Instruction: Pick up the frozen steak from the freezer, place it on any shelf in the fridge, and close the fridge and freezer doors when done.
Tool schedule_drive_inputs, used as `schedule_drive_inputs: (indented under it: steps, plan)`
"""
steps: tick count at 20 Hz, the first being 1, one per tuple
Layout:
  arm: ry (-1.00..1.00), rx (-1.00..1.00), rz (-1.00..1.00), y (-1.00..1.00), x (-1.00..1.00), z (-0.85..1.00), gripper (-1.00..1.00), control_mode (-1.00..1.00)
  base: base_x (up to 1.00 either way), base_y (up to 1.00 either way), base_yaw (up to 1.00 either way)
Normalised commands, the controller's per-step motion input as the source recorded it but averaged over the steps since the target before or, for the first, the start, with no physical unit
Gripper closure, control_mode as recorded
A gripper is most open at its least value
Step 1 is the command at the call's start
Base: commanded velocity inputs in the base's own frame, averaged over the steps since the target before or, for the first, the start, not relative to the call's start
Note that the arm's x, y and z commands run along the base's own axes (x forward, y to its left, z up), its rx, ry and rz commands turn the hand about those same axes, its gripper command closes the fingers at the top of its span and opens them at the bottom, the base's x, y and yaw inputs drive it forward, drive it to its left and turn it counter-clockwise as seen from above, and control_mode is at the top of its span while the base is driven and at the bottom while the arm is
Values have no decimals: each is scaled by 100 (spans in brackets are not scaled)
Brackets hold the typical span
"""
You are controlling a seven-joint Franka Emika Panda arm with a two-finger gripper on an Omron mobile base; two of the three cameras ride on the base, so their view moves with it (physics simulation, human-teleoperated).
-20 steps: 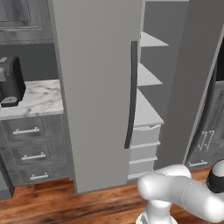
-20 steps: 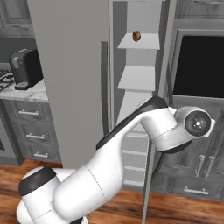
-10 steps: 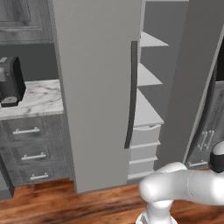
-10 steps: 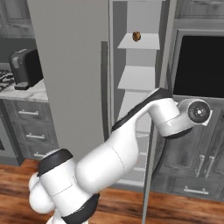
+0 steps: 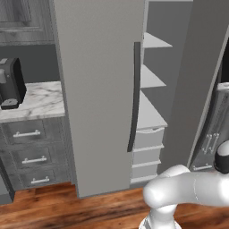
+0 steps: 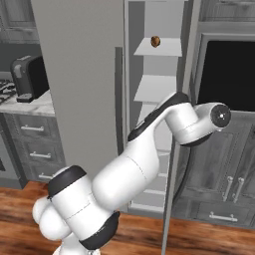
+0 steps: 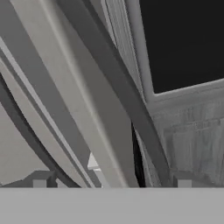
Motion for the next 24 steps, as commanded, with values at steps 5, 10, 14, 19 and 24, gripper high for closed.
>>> schedule_drive_inputs:
  steps: [5, 10, 14, 19, 24]
  plan:
    - [0, 13, 26, 73, 25, 0, -100, -100, 0, 0, 0]
    - [0, 1, -6, -39, -24, 13, -100, -100, 0, 0, 0]
    - [0, 0, -20, -60, -28, 8, -100, -100, 0, 0, 0]
    - [5, -4, -11, -48, 33, -33, -100, -100, 0, 0, 0]
    - [5, -3, -15, -67, 24, -32, -100, -100, 0, 0, 0]
